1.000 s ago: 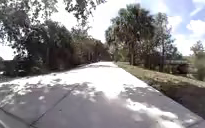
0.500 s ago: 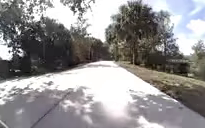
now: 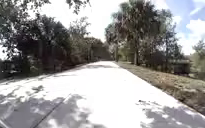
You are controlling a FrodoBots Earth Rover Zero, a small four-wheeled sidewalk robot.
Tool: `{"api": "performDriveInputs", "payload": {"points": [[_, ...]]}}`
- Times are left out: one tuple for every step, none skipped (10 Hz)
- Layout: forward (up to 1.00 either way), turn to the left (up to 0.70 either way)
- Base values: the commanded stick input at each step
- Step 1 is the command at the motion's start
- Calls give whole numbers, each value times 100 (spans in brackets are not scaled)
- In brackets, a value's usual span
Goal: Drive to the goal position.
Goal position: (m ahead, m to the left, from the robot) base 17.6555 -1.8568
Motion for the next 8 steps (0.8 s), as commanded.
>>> {"api": "performDriveInputs", "payload": {"points": [[85, 0], [85, 0], [85, 0], [85, 0], [85, 0], [85, 0], [85, 0], [85, 0]]}}
